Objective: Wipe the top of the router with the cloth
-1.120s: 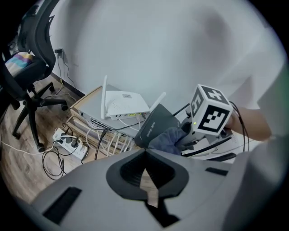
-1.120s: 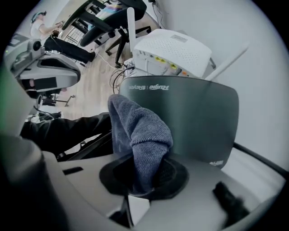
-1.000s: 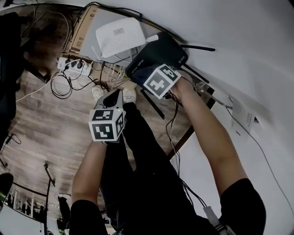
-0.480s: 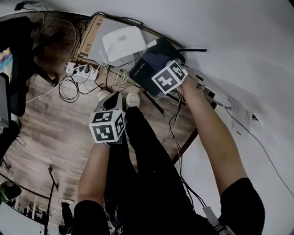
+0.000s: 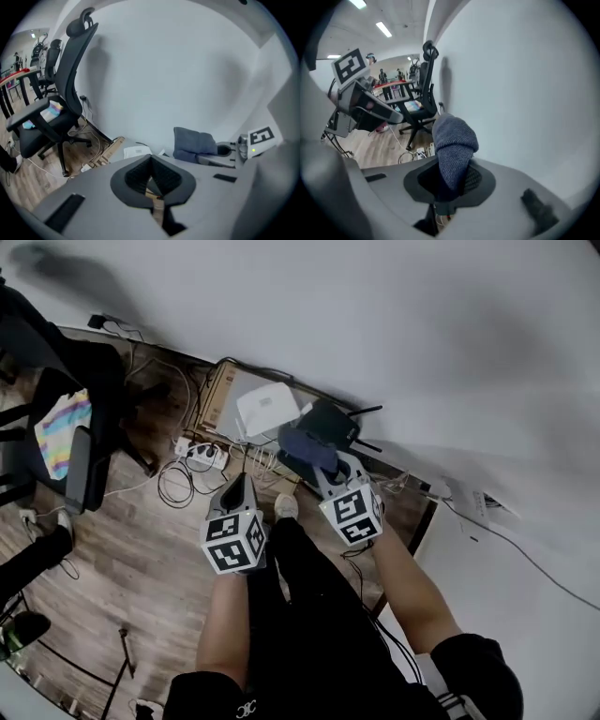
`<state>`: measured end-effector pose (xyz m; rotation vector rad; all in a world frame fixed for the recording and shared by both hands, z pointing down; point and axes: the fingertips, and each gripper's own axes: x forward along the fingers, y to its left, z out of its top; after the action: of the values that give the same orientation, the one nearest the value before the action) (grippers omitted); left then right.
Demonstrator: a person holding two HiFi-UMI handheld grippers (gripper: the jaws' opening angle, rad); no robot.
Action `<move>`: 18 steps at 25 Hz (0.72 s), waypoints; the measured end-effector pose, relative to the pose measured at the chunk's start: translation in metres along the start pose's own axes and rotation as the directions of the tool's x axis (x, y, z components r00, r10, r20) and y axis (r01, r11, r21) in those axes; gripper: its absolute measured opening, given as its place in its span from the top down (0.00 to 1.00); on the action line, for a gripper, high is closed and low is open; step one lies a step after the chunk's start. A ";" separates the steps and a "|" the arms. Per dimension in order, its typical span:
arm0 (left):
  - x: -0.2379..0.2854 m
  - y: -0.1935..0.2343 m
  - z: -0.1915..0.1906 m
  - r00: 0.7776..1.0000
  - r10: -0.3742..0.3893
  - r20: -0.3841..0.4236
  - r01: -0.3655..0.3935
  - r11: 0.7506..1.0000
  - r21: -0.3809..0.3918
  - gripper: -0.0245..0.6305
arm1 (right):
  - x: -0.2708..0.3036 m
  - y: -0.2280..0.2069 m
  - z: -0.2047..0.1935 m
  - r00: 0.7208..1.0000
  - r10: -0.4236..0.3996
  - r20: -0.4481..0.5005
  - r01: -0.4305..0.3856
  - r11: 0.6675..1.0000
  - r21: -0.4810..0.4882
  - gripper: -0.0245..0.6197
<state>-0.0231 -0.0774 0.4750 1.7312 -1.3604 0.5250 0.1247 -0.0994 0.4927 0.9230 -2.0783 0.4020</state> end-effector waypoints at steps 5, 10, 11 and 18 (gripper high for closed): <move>-0.062 -0.023 0.079 0.990 -0.027 0.141 0.020 0.998 0.054 0.96 | -0.071 -0.006 0.068 0.975 -0.097 0.198 0.076 0.991 0.109 0.87; -0.130 -0.054 0.123 0.976 -0.026 0.215 -0.003 0.991 0.136 0.96 | -0.151 -0.011 0.129 0.911 -0.165 0.379 0.110 0.981 0.160 0.87; -0.144 -0.059 0.132 0.971 -0.019 0.239 -0.016 0.990 0.143 0.96 | -0.167 -0.010 0.141 0.892 -0.172 0.419 0.113 0.980 0.162 0.87; -0.228 -0.093 0.192 0.916 -0.055 0.398 -0.026 0.980 0.196 0.96 | -0.249 -0.005 0.211 0.753 -0.207 0.625 0.077 0.971 0.228 0.87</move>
<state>-0.0422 -0.0991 0.1635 2.0940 -1.6215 0.3106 0.1134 -0.1029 0.1661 1.4905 -2.5923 0.2094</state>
